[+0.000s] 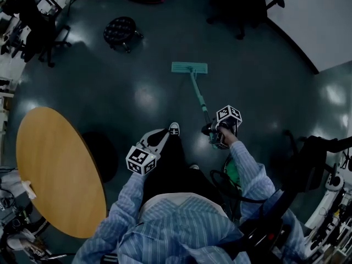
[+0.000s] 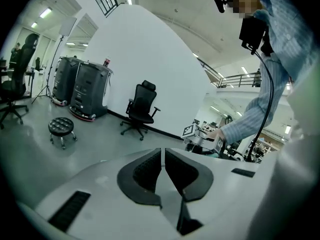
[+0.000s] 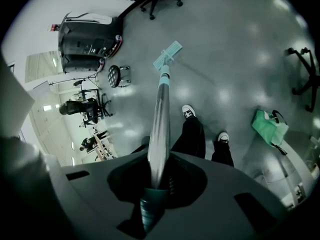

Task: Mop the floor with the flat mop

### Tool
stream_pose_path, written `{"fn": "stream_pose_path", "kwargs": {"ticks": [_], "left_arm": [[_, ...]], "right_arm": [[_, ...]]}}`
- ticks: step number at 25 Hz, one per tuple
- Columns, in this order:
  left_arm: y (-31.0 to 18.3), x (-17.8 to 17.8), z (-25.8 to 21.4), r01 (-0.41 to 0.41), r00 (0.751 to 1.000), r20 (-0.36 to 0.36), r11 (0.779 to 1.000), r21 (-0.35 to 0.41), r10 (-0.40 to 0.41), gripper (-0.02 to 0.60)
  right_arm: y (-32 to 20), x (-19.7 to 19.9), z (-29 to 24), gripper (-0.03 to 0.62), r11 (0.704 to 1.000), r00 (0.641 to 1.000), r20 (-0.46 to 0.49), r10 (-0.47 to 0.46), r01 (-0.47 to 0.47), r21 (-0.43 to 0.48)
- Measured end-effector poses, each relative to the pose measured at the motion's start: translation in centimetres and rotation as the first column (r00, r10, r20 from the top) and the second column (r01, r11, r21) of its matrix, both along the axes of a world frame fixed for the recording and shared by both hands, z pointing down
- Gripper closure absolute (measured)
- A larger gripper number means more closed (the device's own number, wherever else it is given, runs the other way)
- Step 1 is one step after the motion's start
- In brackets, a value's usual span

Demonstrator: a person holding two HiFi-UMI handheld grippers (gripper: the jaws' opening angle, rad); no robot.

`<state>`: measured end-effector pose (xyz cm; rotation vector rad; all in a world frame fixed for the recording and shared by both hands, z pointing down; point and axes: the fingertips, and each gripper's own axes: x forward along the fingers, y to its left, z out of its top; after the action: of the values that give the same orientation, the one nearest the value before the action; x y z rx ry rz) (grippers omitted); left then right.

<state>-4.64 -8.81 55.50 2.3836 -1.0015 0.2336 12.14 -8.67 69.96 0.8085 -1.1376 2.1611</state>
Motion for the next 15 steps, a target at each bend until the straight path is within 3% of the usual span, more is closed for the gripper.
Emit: {"fn": "stream_pose_path", "kwargs": {"ticks": [15], "left_arm": [[13.4, 4.4, -2.7, -0.031, 0.999, 0.017, 0.996, 0.085, 0.029, 0.555]], "right_arm": [[25.8, 6.2, -0.7, 0.54, 0.999, 0.999, 0.021, -0.038, 0.039, -0.029]]}}
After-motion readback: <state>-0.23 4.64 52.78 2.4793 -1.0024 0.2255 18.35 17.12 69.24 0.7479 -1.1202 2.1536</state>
